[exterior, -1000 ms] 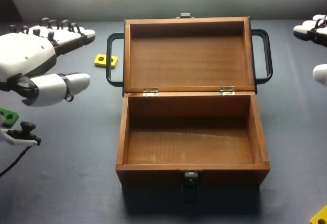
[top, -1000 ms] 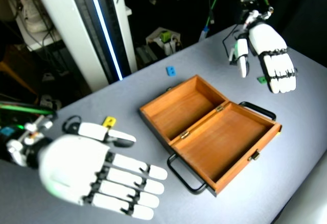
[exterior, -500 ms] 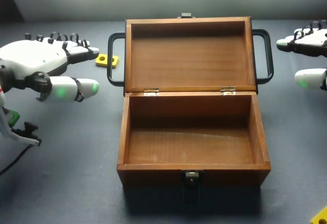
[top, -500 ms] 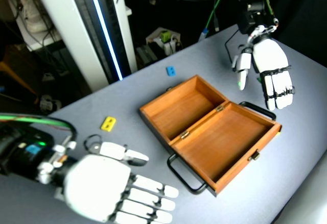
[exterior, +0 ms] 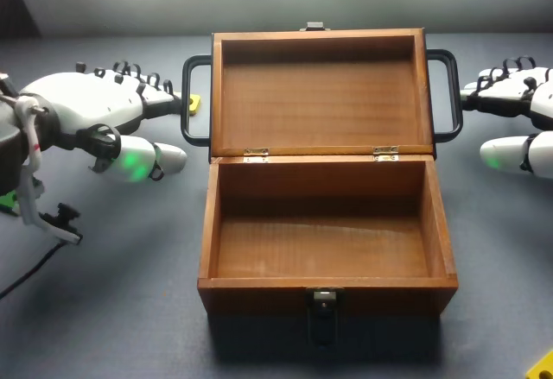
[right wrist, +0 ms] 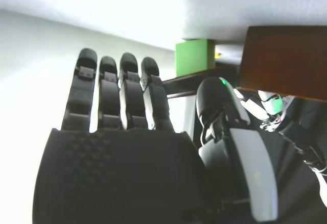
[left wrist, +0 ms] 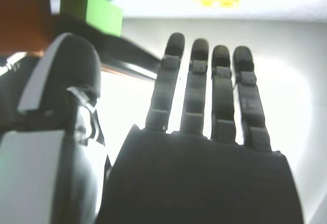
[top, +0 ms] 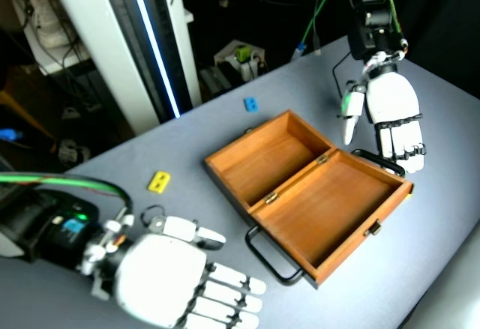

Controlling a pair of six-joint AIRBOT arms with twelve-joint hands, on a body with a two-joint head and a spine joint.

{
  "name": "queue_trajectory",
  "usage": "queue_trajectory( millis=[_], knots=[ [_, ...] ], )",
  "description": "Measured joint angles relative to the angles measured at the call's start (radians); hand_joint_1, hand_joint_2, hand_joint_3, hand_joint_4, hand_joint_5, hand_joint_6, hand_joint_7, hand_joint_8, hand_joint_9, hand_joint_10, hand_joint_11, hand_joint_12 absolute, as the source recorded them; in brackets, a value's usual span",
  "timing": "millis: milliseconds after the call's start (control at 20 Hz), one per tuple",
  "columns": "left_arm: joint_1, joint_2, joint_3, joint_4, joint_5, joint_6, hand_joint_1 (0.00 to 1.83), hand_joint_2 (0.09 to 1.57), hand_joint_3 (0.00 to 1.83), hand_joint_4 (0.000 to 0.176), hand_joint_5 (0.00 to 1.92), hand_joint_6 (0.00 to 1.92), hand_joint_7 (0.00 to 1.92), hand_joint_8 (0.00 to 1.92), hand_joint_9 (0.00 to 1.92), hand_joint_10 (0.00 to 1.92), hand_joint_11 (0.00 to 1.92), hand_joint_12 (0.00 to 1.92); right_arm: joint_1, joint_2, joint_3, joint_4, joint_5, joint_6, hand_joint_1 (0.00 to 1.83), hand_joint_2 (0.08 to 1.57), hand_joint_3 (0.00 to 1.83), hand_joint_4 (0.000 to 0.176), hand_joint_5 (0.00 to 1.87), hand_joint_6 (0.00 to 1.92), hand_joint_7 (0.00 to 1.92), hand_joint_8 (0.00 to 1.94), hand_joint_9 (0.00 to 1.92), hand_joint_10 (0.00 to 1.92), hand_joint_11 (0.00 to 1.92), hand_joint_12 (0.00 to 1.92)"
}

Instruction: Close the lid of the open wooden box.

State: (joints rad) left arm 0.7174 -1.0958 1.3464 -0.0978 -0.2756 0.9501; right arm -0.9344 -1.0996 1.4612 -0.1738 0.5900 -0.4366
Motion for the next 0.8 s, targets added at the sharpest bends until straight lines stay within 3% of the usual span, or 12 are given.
queue_trajectory(
  millis=[50, 200, 250, 300, 350, 500, 600, 800],
  knots=[
    [-0.003, -0.004, 0.0, 0.005, 0.003, 0.0, 0.05, 1.38, 0.0, 0.0, 0.12, 0.0, 0.1, 0.0, 0.0, 0.0, 0.01, 0.02, 0.004, 0.0, 0.0, -0.007, -0.007, 0.002, 0.05, 1.55, 0.0, 0.03, 0.13, 0.0, 0.09, 0.0, 0.0, 0.0, 0.02, 0.01],
    [-0.005, -0.011, 0.0, 0.013, 0.013, 0.0, 0.08, 1.36, 0.0, 0.0, 0.12, 0.0, 0.11, 0.0, 0.0, 0.0, 0.0, 0.0, 0.012, -0.002, 0.002, -0.019, -0.01, 0.016, 0.05, 1.54, 0.0, 0.004, 0.14, 0.0, 0.1, 0.0, 0.0, 0.0, 0.02, 0.01],
    [-0.005, -0.011, -0.003, 0.013, 0.012, 0.0, 0.05, 1.36, 0.0, 0.0, 0.1, 0.0, 0.11, 0.0, 0.0, 0.0, 0.0, 0.0, 0.019, -0.004, 0.002, -0.03, -0.013, 0.018, 0.1, 1.54, 0.0, 0.008, 0.15, 0.0, 0.13, 0.01, 0.01, 0.0, 0.04, 0.01],
    [-0.005, -0.011, -0.005, 0.013, 0.011, 0.0, 0.07, 1.37, 0.0, 0.0, 0.1, 0.0, 0.11, 0.0, 0.0, 0.0, 0.0, 0.0, 0.022, -0.008, 0.002, -0.039, -0.012, 0.024, 0.17, 1.54, 0.0, 0.0, 0.16, 0.0, 0.16, 0.01, 0.04, 0.01, 0.04, 0.02],
    [-0.005, -0.008, -0.013, 0.01, 0.008, 0.0, 0.1, 1.35, 0.0, 0.0, 0.09, 0.0, 0.07, 0.0, 0.0, 0.0, 0.0, 0.0, 0.025, -0.012, 0.002, -0.05, -0.014, 0.034, 0.18, 1.54, 0.0, 0.011, 0.15, 0.0, 0.14, 0.0, 0.02, 0.0, 0.01, 0.0],
    [0.005, 0.004, -0.031, 0.011, 0.001, 0.0, 0.09, 1.39, 0.01, 0.0, 0.08, 0.0, 0.05, 0.0, 0.0, 0.0, 0.01, 0.0, 0.025, -0.013, -0.003, -0.06, -0.017, 0.041, 0.18, 1.54, 0.0, 0.01, 0.15, 0.0, 0.12, 0.0, 0.0, 0.0, 0.01, 0.0],
    [0.013, 0.02, -0.053, 0.01, -0.017, 0.002, 0.01, 1.4, 0.01, 0.0, 0.07, 0.0, 0.05, 0.0, 0.0, 0.0, 0.01, 0.0, 0.025, -0.013, -0.003, -0.06, -0.011, 0.049, 0.21, 1.54, 0.0, 0.0, 0.17, 0.0, 0.14, 0.0, 0.02, 0.01, 0.03, 0.01],
    [0.036, 0.051, -0.087, 0.005, -0.082, -0.023, 0.0, 1.35, 0.0, 0.0, 0.07, 0.0, 0.04, 0.0, 0.0, 0.0, 0.03, 0.01, 0.025, -0.01, -0.014, -0.056, 0.011, 0.068, 0.12, 1.55, 0.0, 0.0, 0.17, 0.0, 0.14, 0.0, 0.01, 0.0, 0.02, 0.01]
  ],
)
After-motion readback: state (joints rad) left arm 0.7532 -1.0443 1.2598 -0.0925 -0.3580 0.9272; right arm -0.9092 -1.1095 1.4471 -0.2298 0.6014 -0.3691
